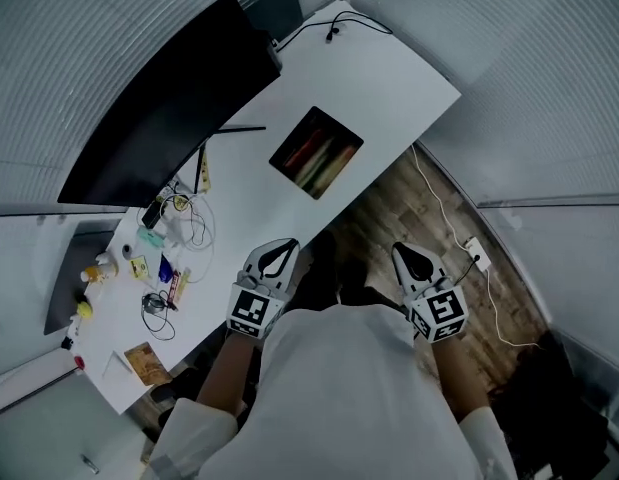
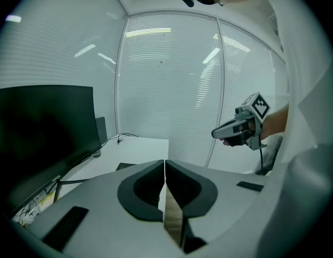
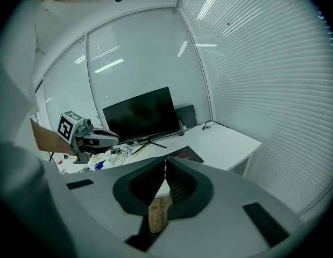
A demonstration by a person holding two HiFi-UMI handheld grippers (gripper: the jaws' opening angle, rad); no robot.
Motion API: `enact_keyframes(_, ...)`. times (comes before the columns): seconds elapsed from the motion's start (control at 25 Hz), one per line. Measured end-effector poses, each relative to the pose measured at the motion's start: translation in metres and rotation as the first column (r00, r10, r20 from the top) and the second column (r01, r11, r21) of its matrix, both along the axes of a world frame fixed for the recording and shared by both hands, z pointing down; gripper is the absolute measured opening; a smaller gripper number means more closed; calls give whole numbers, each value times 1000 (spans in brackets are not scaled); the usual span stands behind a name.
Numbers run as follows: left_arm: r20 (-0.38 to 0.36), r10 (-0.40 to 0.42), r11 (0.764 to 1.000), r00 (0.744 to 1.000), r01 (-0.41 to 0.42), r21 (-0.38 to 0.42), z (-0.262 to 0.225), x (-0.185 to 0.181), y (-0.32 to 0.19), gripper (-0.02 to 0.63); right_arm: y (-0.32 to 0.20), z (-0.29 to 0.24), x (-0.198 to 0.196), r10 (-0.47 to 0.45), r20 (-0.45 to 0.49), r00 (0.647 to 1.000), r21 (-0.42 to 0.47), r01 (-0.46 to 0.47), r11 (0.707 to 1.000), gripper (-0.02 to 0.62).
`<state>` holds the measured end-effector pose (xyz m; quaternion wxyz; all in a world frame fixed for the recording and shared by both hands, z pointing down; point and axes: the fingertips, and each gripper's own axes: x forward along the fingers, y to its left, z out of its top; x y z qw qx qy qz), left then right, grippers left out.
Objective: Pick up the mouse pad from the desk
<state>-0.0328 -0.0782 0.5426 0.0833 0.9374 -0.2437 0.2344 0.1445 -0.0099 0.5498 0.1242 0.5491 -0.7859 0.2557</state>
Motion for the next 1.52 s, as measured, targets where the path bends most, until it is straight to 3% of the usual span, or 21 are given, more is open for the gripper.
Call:
enact_keyframes(0.28,83,146,988,986,-140,-72,58,9,-28,21,-5,17,-5,23,-60,998,-79,-28,996,34)
enact_keyframes(0.48,149,242,968,959,-227,-108,101,15,-48,21,-10,31,-5,37,-82,996,-134,-48,990,34)
enact_keyframes(0.76,211,344,935,915,-313,-167,150,24,-67,21,-22,49,-4,129,-63,990,-179,-138,974,34)
enact_keyframes(0.84,237,374,923,896,-337,-185,165,27,-70,29,-25,55,-5,157,-51,986,-191,-164,968,34)
enact_keyframes(0.92,266,401,912,877,-356,-203,177,28,-73,97,-26,61,-7,175,-44,984,-202,-180,963,34)
enact_keyframes(1.0,293,426,901,856,-375,-216,189,30,-77,102,-27,67,-12,185,-34,982,-217,-188,958,34)
enact_keyframes(1.36,443,538,843,717,-466,-270,255,36,-90,265,-28,84,-28,231,-1,973,-269,-223,937,34)
enact_keyframes(1.52,469,567,824,678,-469,-318,280,34,-93,293,-28,89,-35,244,5,970,-285,-232,930,34)
